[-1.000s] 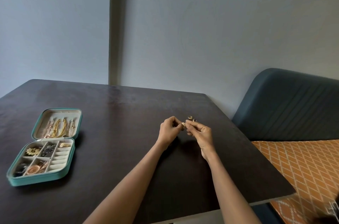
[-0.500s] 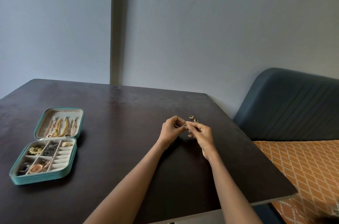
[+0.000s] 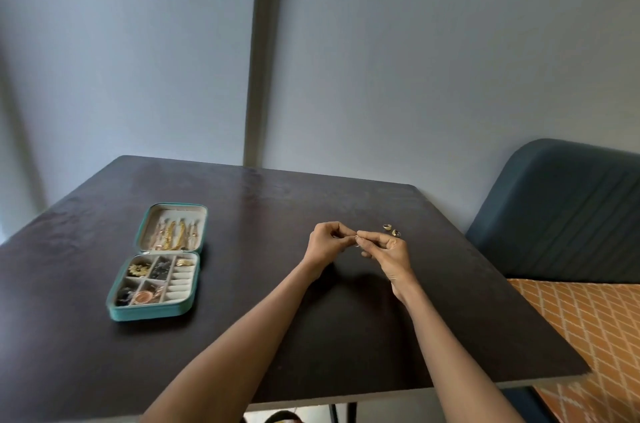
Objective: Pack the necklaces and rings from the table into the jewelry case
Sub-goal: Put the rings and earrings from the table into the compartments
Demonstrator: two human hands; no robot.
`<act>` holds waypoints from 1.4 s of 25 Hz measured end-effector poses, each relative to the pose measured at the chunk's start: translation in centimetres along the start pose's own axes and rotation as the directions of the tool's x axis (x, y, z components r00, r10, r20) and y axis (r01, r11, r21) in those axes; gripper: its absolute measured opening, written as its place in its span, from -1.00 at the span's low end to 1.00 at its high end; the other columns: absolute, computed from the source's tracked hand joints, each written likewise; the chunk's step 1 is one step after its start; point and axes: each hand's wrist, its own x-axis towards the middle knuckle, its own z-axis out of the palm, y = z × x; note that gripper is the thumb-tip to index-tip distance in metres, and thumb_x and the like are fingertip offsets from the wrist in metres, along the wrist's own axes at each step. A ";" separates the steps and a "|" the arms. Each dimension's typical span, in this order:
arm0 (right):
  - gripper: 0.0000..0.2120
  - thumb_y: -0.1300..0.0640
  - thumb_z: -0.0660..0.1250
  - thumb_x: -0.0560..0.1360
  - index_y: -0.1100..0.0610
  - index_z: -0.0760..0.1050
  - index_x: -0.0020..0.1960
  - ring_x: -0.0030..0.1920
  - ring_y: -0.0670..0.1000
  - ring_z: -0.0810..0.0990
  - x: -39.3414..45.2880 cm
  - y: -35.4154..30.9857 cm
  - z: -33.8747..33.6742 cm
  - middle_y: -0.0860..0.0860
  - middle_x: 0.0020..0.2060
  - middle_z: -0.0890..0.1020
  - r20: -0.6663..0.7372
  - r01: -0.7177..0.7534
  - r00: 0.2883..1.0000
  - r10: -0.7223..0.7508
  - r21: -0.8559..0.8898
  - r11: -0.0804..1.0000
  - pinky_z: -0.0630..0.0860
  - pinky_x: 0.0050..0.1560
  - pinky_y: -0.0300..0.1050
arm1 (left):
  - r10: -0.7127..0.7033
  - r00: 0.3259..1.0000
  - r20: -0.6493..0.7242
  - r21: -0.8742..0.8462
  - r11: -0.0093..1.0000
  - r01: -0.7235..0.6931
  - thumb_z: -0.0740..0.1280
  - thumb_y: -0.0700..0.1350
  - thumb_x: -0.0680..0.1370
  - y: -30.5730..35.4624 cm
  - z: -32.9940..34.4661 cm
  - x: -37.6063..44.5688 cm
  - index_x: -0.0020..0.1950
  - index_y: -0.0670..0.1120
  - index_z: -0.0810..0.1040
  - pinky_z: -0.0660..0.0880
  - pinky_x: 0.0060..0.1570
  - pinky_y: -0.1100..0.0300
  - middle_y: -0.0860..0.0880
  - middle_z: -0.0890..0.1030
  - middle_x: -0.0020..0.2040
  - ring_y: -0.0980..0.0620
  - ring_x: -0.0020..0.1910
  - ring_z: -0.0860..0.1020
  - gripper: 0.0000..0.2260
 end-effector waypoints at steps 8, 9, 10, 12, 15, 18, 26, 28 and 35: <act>-0.91 0.28 0.43 0.41 0.18 0.64 -0.09 -0.35 -0.16 0.57 -1.3 -4.1 9.3 -0.04 -0.27 0.69 0.251 0.094 0.965 -0.081 -0.039 0.995 0.54 -0.27 -0.33 | 0.032 0.991 0.133 0.008 0.999 -0.033 0.43 -0.31 0.43 3.2 -13.5 -4.2 -0.12 -0.12 0.62 0.46 -0.28 0.43 0.11 0.64 -0.35 0.26 -0.34 0.54 -0.89; -0.93 0.29 0.44 0.41 0.19 0.64 -0.11 -0.34 -0.17 0.58 -1.8 -4.5 11.1 -0.02 -0.27 0.69 0.299 0.108 0.950 -0.087 -0.054 0.993 0.54 -0.27 -0.33 | 0.025 0.991 0.135 0.010 1.000 -0.026 0.42 -0.35 0.43 3.3 -15.5 -5.1 -0.15 -0.12 0.60 0.49 -0.23 0.43 0.11 0.65 -0.35 0.25 -0.32 0.57 -0.86; -0.93 0.29 0.44 0.41 0.22 0.64 -0.11 -0.33 -0.18 0.59 -2.3 -4.8 12.7 -0.01 -0.27 0.68 0.339 0.126 0.936 -0.094 -0.072 0.989 0.54 -0.26 -0.33 | 0.018 0.989 0.144 0.027 0.999 -0.022 0.41 -0.38 0.43 3.3 -17.2 -6.0 -0.16 -0.13 0.59 0.51 -0.19 0.41 0.10 0.66 -0.35 0.24 -0.31 0.59 -0.85; -0.91 0.30 0.44 0.40 0.28 0.64 -0.10 -0.32 -0.17 0.60 -3.2 -5.4 15.8 0.02 -0.29 0.67 0.397 0.168 0.910 -0.117 -0.097 0.981 0.55 -0.24 -0.32 | -0.006 0.982 0.190 0.054 0.999 -0.004 0.38 -0.42 0.43 3.4 -20.4 -7.2 -0.14 -0.17 0.56 0.54 -0.16 0.39 0.07 0.66 -0.35 0.22 -0.30 0.61 -0.83; -0.86 0.35 0.44 0.39 0.35 0.63 -0.06 -0.38 -0.18 0.56 -4.1 -5.6 18.9 0.07 -0.31 0.65 0.440 0.214 0.887 -0.142 -0.116 0.970 0.54 -0.23 -0.34 | -0.112 0.960 0.256 0.246 0.968 0.047 0.37 -0.40 0.46 4.5 -24.2 -8.1 0.02 -0.24 0.55 0.55 -0.16 0.36 -0.03 0.66 -0.21 0.20 -0.27 0.62 -0.83; -0.84 0.34 0.45 0.38 0.36 0.62 -0.06 -0.42 -0.22 0.55 -4.7 -5.1 20.8 0.07 -0.31 0.64 0.491 0.259 0.859 -0.143 -0.176 0.950 0.53 -0.28 -0.37 | -0.243 0.935 0.259 0.531 0.844 0.073 0.38 -0.35 0.46 5.3 -26.7 -8.4 0.25 -0.24 0.47 0.54 -0.12 0.34 -0.20 0.60 0.10 0.09 -0.06 0.60 -0.64; -0.84 0.15 0.49 0.38 0.14 0.68 -0.05 -0.26 -0.30 0.57 -5.8 -4.3 22.9 0.04 -0.13 0.72 0.527 0.458 0.825 -0.204 -0.411 0.788 0.48 -0.13 -0.43 | -0.310 0.951 0.005 0.922 0.371 0.116 0.45 0.00 0.40 3.6 -25.8 -8.0 0.46 0.11 0.19 -0.01 0.43 -0.14 -0.10 0.24 0.40 -0.10 0.45 0.12 -0.30; -0.83 0.15 0.48 0.39 0.13 0.68 -0.03 -0.17 -0.22 0.60 -6.0 -4.4 23.1 0.04 -0.11 0.72 0.542 0.482 0.815 -0.202 -0.442 0.757 0.50 -0.10 -0.41 | -0.325 0.946 0.000 0.935 0.335 0.115 0.48 0.01 0.37 3.8 -26.0 -7.9 0.48 0.10 0.16 -0.04 0.43 -0.16 -0.09 0.22 0.39 -0.11 0.45 0.10 -0.24; -0.83 0.17 0.48 0.38 0.15 0.68 -0.03 -0.11 -0.14 0.63 -6.5 -4.2 23.4 0.05 -0.10 0.71 0.545 0.486 0.812 -0.209 -0.433 0.759 0.46 -0.09 -0.45 | -0.341 0.940 -0.018 0.954 0.276 0.119 0.50 0.02 0.36 3.9 -26.0 -8.1 0.51 0.08 0.10 -0.15 0.43 -0.21 -0.10 0.15 0.44 -0.12 0.47 0.05 -0.16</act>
